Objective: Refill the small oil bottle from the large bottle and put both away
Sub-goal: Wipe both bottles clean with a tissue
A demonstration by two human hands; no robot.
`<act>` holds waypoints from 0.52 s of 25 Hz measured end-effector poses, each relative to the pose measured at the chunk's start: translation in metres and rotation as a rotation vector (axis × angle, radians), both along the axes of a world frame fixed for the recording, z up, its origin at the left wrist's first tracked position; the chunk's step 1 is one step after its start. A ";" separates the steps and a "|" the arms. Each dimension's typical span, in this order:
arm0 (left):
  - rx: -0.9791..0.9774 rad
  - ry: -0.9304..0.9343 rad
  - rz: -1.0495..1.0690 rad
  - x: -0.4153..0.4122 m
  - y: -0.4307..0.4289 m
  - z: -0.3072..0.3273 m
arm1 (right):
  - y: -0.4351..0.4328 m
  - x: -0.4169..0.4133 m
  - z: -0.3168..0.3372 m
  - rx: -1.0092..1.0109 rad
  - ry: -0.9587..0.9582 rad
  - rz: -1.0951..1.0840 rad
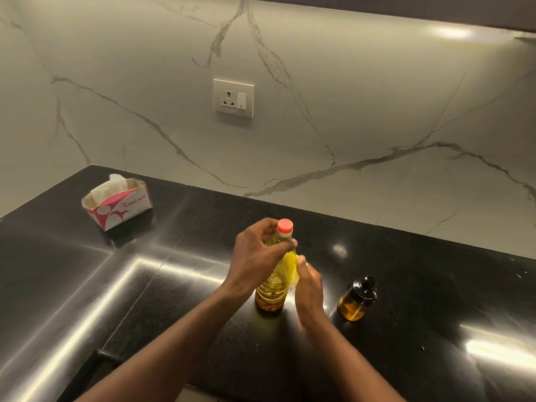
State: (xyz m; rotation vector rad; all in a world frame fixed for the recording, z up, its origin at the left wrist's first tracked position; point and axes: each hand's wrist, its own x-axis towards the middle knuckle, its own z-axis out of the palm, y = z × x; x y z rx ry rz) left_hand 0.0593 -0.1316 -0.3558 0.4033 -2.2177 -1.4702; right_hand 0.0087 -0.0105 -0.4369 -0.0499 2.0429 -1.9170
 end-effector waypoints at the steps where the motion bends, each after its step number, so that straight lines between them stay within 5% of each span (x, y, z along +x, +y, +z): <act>1: 0.001 0.001 0.007 0.001 0.001 0.000 | -0.002 0.003 0.002 -0.026 0.035 0.001; 10: 0.145 -0.041 -0.119 0.005 -0.006 0.006 | 0.013 0.002 -0.039 0.219 0.001 0.115; 13: 0.174 -0.037 -0.123 0.007 -0.007 0.004 | 0.006 -0.011 -0.013 0.233 0.179 0.047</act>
